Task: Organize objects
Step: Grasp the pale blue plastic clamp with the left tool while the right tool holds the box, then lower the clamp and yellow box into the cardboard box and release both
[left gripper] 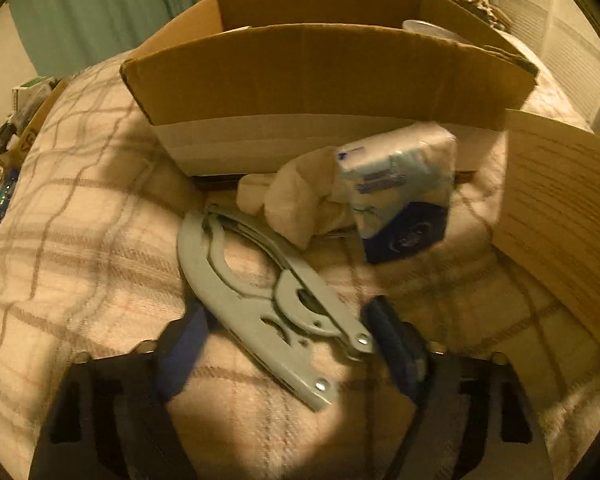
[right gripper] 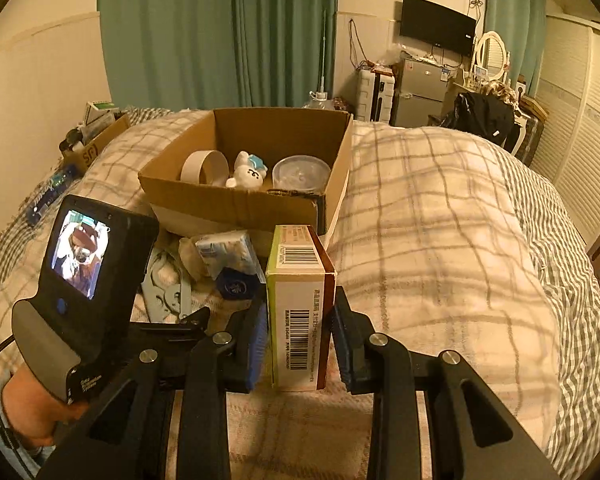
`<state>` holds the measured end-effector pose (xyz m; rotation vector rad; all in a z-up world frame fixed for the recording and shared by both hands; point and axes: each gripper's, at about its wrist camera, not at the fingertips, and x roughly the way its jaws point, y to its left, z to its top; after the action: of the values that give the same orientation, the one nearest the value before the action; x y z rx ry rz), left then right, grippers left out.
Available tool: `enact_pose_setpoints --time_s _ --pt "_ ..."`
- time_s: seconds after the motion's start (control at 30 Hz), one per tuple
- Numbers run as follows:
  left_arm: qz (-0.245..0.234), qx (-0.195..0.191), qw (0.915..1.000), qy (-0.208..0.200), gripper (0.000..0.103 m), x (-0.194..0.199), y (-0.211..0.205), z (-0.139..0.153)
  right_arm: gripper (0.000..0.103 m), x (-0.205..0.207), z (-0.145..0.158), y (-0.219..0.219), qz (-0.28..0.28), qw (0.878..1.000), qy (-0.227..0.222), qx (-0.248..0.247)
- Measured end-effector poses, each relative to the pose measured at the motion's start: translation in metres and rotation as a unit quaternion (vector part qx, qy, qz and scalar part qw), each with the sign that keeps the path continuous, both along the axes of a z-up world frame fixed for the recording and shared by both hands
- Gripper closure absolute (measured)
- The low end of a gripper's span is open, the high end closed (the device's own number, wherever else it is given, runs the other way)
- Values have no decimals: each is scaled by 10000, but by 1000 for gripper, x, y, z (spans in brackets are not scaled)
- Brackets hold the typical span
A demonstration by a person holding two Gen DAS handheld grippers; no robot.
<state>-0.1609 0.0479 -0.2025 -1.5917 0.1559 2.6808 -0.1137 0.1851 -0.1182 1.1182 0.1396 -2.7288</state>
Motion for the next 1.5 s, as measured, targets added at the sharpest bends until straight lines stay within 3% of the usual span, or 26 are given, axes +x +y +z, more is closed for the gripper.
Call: enact_pose_setpoints --time_s 0.13,0.17,0.57,0.97,1.3,1.5 --pt "-98 333 9993 97 69 10 -5 7 74 -4 -4 1 0 10000 -85 -38" --pt "-110 399 9991 106 73 12 -6 8 74 -4 -5 2 1 9999 -94 -49" --pt "46 1345 9899 448 93 55 -43 45 74 -9 -11 2 1 9996 -258 -121" --pt "70 1784 9808 781 94 73 -65 80 75 1 1 0 -42 10000 51 5" --pt "-31 1829 9736 1363 94 83 -74 120 75 14 53 -2 139 9991 395 -74" --pt "-217 1745 9690 1736 94 65 -73 155 75 8 88 -17 295 9967 750 47"
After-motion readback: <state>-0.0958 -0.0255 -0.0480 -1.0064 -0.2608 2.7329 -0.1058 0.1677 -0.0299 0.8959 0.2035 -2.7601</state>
